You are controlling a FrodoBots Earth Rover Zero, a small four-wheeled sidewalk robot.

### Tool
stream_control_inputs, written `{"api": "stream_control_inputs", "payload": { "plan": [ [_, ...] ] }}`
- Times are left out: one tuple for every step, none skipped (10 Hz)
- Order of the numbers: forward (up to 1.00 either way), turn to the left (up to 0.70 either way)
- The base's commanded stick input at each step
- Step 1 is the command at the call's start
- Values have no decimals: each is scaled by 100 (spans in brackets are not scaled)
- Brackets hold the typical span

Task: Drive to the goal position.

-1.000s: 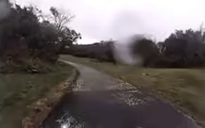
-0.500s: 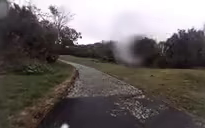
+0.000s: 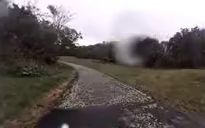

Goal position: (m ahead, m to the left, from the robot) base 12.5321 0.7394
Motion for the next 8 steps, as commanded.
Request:
{"api": "stream_control_inputs", "payload": {
  "plan": [
    [70,0],
    [70,0],
    [70,5],
    [70,25],
    [70,22],
    [70,0],
    [70,0],
    [70,0]
  ]
}}
